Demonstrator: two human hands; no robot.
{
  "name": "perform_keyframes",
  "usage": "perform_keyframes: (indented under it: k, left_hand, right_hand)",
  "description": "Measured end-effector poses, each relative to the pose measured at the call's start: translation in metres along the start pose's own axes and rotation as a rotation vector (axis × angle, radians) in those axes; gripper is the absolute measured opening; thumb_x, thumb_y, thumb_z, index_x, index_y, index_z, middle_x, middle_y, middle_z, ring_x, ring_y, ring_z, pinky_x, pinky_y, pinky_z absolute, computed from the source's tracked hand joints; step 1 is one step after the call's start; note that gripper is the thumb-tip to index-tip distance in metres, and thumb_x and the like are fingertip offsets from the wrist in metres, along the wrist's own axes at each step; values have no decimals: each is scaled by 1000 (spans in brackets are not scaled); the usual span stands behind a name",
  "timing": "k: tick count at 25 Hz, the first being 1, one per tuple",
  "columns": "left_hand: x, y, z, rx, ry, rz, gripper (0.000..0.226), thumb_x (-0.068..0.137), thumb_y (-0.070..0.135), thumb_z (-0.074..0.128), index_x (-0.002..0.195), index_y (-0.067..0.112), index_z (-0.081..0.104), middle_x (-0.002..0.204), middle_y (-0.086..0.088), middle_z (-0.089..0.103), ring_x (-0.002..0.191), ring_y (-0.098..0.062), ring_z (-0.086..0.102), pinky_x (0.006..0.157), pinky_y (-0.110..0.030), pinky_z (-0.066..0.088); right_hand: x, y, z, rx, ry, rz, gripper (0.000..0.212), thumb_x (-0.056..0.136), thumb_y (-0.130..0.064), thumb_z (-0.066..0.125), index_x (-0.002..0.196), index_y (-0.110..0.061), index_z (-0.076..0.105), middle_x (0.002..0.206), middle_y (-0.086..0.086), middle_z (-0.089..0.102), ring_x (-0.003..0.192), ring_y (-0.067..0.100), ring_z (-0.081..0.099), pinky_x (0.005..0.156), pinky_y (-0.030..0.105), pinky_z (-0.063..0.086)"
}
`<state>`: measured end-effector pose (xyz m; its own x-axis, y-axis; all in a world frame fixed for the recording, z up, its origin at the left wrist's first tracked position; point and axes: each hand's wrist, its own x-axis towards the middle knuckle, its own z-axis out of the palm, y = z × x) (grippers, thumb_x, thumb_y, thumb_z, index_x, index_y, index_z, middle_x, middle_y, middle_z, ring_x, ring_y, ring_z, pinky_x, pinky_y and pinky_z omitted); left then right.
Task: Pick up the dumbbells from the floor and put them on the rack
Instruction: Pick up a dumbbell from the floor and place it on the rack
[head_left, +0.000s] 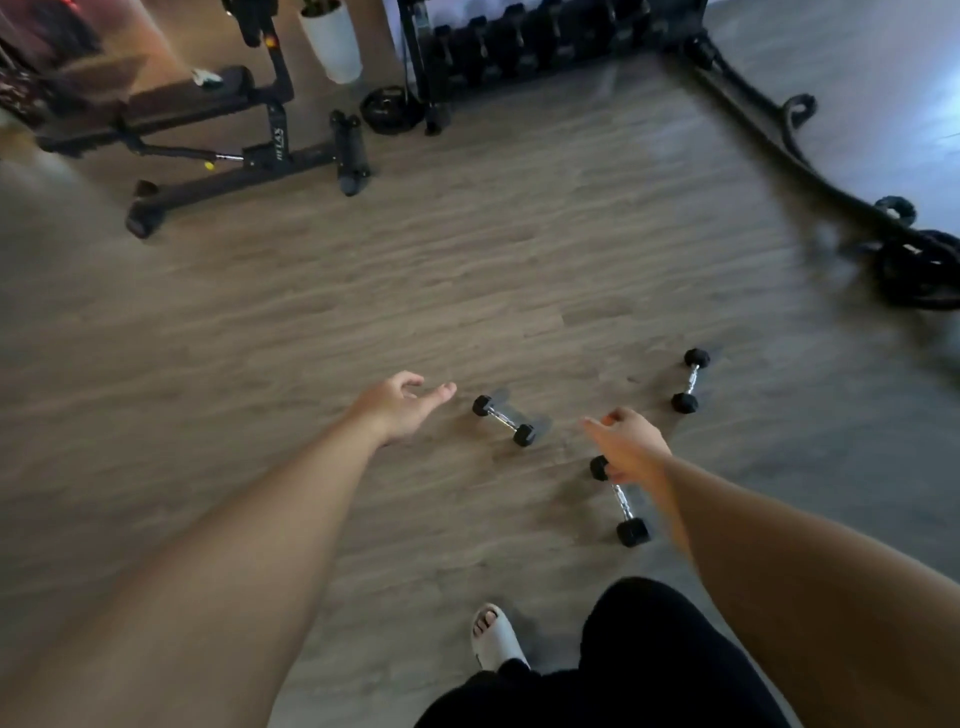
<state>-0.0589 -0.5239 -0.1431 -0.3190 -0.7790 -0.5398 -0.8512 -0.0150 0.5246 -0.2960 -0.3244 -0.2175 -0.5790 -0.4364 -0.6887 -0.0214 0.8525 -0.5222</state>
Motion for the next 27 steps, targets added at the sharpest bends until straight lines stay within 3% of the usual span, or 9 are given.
perform_keyframes:
  k: [5,9,12,15,18,20,22,24,27]
  left_hand:
    - [96,29,11,51,-112,7,70,80,77,66,132,30,63,126,4,67,103,-16,59,88,-28,41]
    - [189,43,36,81,-167,-75,66,83,72,66,132,28,64,127,2,68,102,-14,58,86,-26,39]
    - [260,43,54,105,-217,-138,65,84,70,67,133,27,63,126,2,67,101,-14,59,84,-26,39]
    - [336,29,78,137,-241,-183,64,84,71,66,132,28,63,124,3,66,100,-14,59,77,-24,40]
    - [417,-2,120,140,-235,-245,66,82,74,66,129,28,64,127,3,67,98,-14,62,83,-27,43]
    - [464,-26,152,147,-257,-279,69,81,75,66,131,27,62,125,4,64,94,-14,64,82,-28,47]
    - [506,-53,188,154,-285,-311,80,74,82,65,132,28,60,124,5,65,104,-16,66,96,-35,51]
    - [552,-83,228,161,-318,-333,99,59,93,60,134,30,57,124,6,67,110,-21,69,106,-42,50]
    - [625,-125,287,136,-340,-363,114,49,97,58,142,31,51,126,6,65,116,-25,66,107,-47,51]
  right_hand:
    - [56,-27,13,62,-4,88,46,91,-63,62,115,-26,48,113,5,67,89,24,72,52,31,57]
    - [150,-49,31,88,-37,191,54,90,-62,62,117,-16,57,103,5,68,83,24,71,57,33,61]
    - [223,-63,53,98,-76,270,51,91,-60,64,116,-16,63,88,5,69,69,21,68,60,35,62]
    - [297,-69,82,113,-89,325,49,92,-60,63,114,-16,63,86,7,69,65,21,66,68,42,66]
    - [371,-55,119,103,-114,316,49,93,-61,61,117,-18,65,90,5,68,65,15,61,54,30,52]
    - [413,-38,141,115,-128,318,53,93,-64,60,122,-19,64,98,4,69,72,14,63,51,26,42]
    - [451,-13,165,168,-131,384,56,92,-65,61,127,-21,62,103,3,69,81,17,64,51,26,42]
    - [491,19,199,276,-119,467,60,88,-68,66,126,-22,61,107,4,68,85,21,65,51,26,49]
    - [551,59,261,407,-58,571,68,81,-70,72,131,-25,62,116,8,66,93,28,68,58,37,62]
